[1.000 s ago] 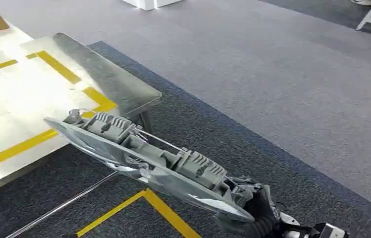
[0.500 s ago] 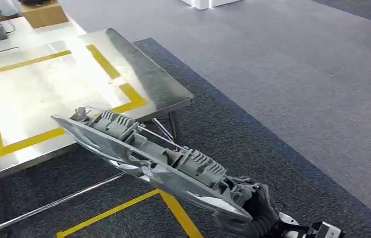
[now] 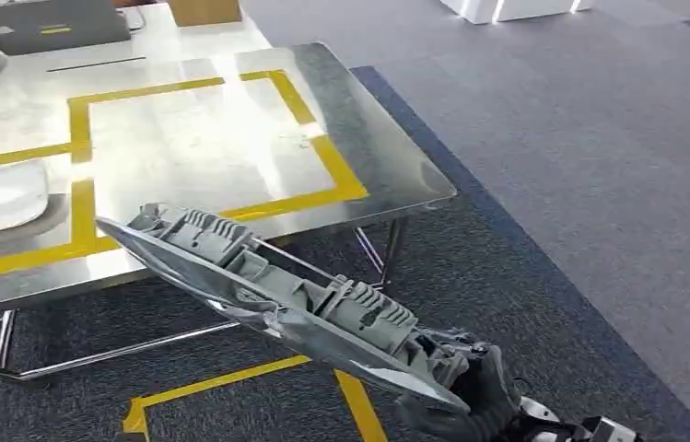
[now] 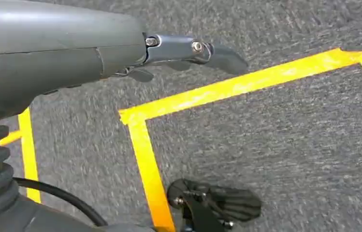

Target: Take the parts from the cabinet and place them on the table.

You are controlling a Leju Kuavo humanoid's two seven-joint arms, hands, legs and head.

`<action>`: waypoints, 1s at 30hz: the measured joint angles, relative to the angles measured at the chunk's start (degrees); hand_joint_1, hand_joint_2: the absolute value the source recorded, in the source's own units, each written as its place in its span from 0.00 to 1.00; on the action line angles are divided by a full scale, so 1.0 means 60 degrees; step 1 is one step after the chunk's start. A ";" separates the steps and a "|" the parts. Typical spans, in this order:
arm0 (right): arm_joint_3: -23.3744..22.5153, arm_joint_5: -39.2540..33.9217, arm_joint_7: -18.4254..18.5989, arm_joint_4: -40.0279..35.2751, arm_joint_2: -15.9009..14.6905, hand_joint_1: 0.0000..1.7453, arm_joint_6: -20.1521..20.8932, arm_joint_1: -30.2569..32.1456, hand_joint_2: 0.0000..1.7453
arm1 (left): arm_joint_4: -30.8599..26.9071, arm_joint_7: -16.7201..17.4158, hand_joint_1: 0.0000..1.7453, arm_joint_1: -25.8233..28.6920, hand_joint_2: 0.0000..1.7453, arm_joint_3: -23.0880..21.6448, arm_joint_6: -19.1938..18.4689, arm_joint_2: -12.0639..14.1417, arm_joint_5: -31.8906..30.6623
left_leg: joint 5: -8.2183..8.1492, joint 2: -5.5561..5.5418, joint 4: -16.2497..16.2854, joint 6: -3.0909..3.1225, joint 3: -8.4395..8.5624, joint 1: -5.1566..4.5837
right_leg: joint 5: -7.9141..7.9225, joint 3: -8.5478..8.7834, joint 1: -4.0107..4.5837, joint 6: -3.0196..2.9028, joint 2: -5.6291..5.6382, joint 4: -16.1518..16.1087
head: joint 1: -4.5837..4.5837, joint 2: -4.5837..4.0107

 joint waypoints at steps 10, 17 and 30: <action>0.0004 0.0080 0.0004 -0.0007 0.0000 1.00 -0.0018 -0.0016 1.00 | 0.0000 -0.0080 0.00 0.0066 1.00 0.0037 -0.0095 -0.0007 0.0004 | -0.0038 -0.1211 0.0014 -0.0364 0.0016 0.0052 | 0.1670 0.1070 -0.0034 -0.0294 0.0486 -0.2809 | -0.0011 0.0000; -0.0004 0.0091 0.0000 -0.0007 0.0000 1.00 -0.0048 0.0000 1.00 | 0.0000 -0.0098 0.00 0.0027 1.00 0.0040 -0.0102 0.0000 -0.0007 | -0.1102 0.0103 0.2864 -0.0631 -0.1398 0.0113 | 0.1512 0.1328 -0.0050 -0.0467 -0.0485 -0.2901 | -0.0099 0.0000; 0.0011 0.0146 -0.0004 -0.0011 -0.0004 1.00 -0.0179 -0.0008 1.00 | 0.0000 -0.0106 0.00 0.0002 1.00 0.0051 -0.0364 0.0022 -0.0043 | -0.0001 0.0059 0.0074 -0.0023 -0.0069 0.0022 | -0.0052 0.0377 0.0026 -0.0019 -0.0010 -0.0369 | 0.0047 0.0000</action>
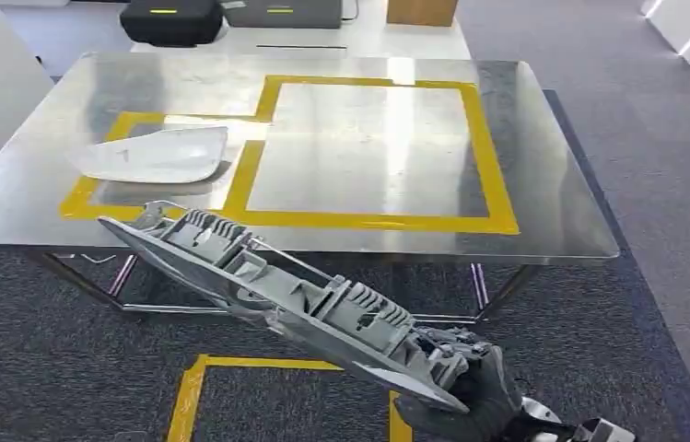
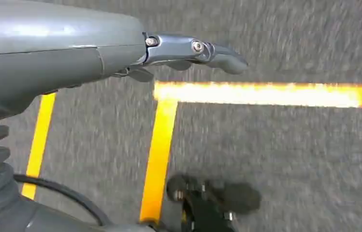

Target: Take the parts from the cabinet and place them on the table.

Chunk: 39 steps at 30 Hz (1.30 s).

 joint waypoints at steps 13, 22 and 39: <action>-0.0007 -0.0372 0.0004 0.0000 -0.0004 1.00 0.0299 -0.0019 1.00 | 0.0000 -0.0029 0.00 0.0066 1.00 0.0055 -0.0204 0.0029 -0.0047 | -0.0469 -0.0217 0.0547 -0.0477 -0.0131 -0.0010 | 0.1807 0.0614 -0.0037 -0.0482 0.0362 -0.2444 | -0.0121 0.0000; -0.0058 -0.0339 -0.0003 0.0000 -0.0004 1.00 0.0208 0.0002 1.00 | 0.0000 -0.0033 0.00 0.0026 1.00 0.0113 -0.0233 0.0051 -0.0051 | -0.0114 0.0078 0.0161 -0.0529 0.0118 0.0071 | 0.1563 0.0879 0.0013 -0.0375 -0.0015 -0.2438 | -0.0120 0.0000; -0.0055 -0.0306 0.0004 -0.0080 -0.0004 1.00 0.0193 0.0018 1.00 | 0.0000 -0.0080 0.00 0.0019 1.00 0.0160 -0.0230 0.0036 -0.0055 | -0.0350 0.0005 -0.0063 -0.0235 0.0408 -0.0015 | 0.1808 0.0511 0.0058 -0.0224 0.0025 -0.2398 | -0.0022 0.0000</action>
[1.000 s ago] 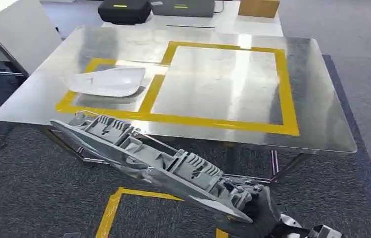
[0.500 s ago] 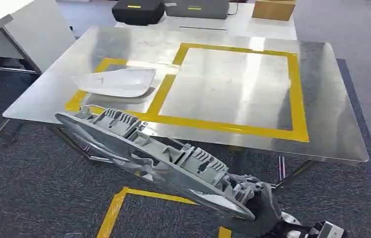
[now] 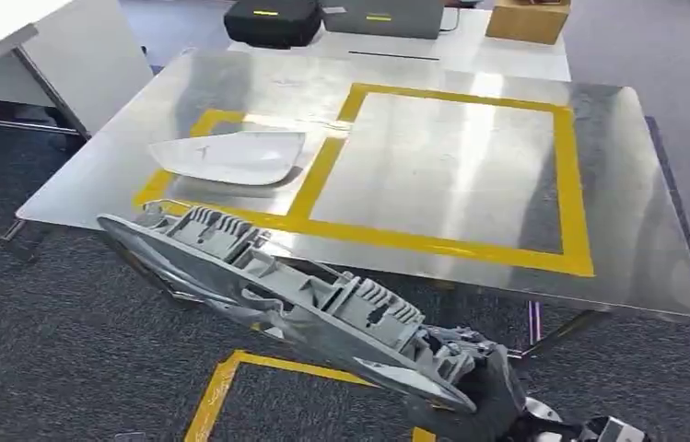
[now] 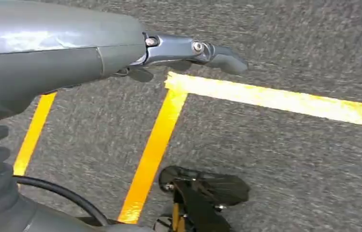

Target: Take the parts from the cabinet and place them on the table.

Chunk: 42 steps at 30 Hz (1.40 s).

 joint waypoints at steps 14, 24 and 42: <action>-0.0117 -0.0098 -0.0007 -0.0058 0.0000 1.00 -0.0026 0.0054 1.00 | 0.0000 -0.0007 0.00 0.0037 1.00 0.0022 0.0007 0.0015 -0.0080 | 0.0220 0.0085 0.0111 -0.0249 -0.0167 0.0059 | -0.0298 0.0408 -0.0009 -0.0106 -0.0024 -0.0100 | -0.0062 0.0000; -0.0208 -0.0109 -0.0004 -0.0102 0.0000 1.00 -0.0033 0.0105 1.00 | 0.0000 -0.0036 0.00 0.0023 1.00 0.0025 -0.0051 0.0007 -0.0084 | 0.0107 0.0077 -0.0083 0.0241 -0.0066 0.0048 | -0.1473 -0.1295 -0.0043 0.0201 -0.0013 0.2909 | 0.0076 0.0000; -0.0375 -0.0138 0.0000 -0.0157 0.0011 1.00 -0.0004 0.0162 1.00 | 0.0000 -0.0128 0.00 0.0038 1.00 0.0051 -0.0007 0.0000 -0.0091 | -0.0066 0.0069 0.1597 -0.0341 -0.0946 0.0132 | -0.0324 0.0610 -0.0087 -0.0234 -0.0016 -0.0192 | -0.0015 0.0000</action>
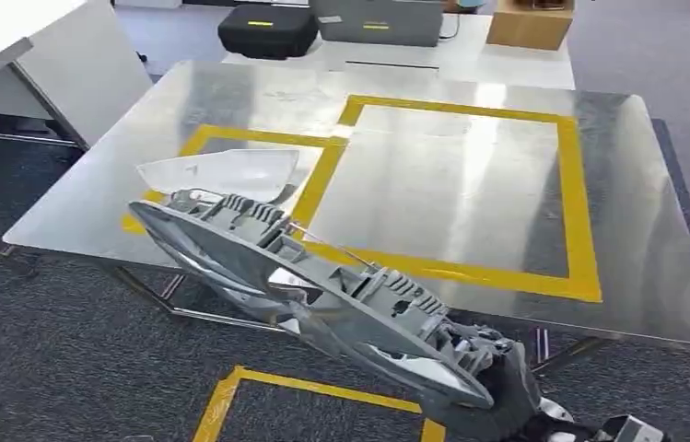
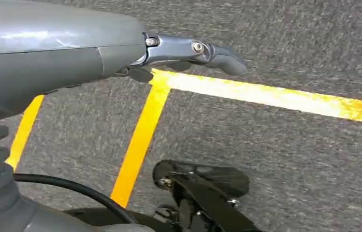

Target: Take the parts from the cabinet and place them on the table.

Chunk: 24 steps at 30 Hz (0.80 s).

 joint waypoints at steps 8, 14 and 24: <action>-0.0029 -0.0029 0.0000 -0.0051 0.0011 1.00 -0.0004 -0.0023 1.00 | 0.0000 -0.0138 0.00 -0.0006 1.00 0.0015 -0.0022 0.0007 0.0011 | 0.0186 0.0011 -0.1559 0.0444 0.0760 -0.0023 | -0.0463 0.0024 0.0015 0.0436 -0.0012 0.0205 | 0.0099 0.0000; -0.0077 -0.0044 0.0000 -0.0047 0.0011 1.00 0.0007 0.0015 1.00 | 0.0000 -0.0149 0.00 -0.0022 1.00 0.0022 -0.0044 0.0000 0.0011 | -0.0127 -0.0013 -0.1554 0.0590 0.1074 -0.0111 | -0.0746 -0.1828 0.0032 0.0406 0.0002 0.2669 | 0.0142 0.0000; -0.0116 -0.0095 0.0000 -0.0026 0.0015 1.00 0.0018 0.0008 1.00 | 0.0000 -0.0171 0.00 -0.0094 1.00 0.0043 -0.0011 -0.0011 0.0015 | -0.0817 -0.0003 -0.1043 0.0161 0.1315 -0.0121 | 0.0306 -0.0441 0.0051 -0.0037 -0.0020 0.0009 | -0.0011 0.0000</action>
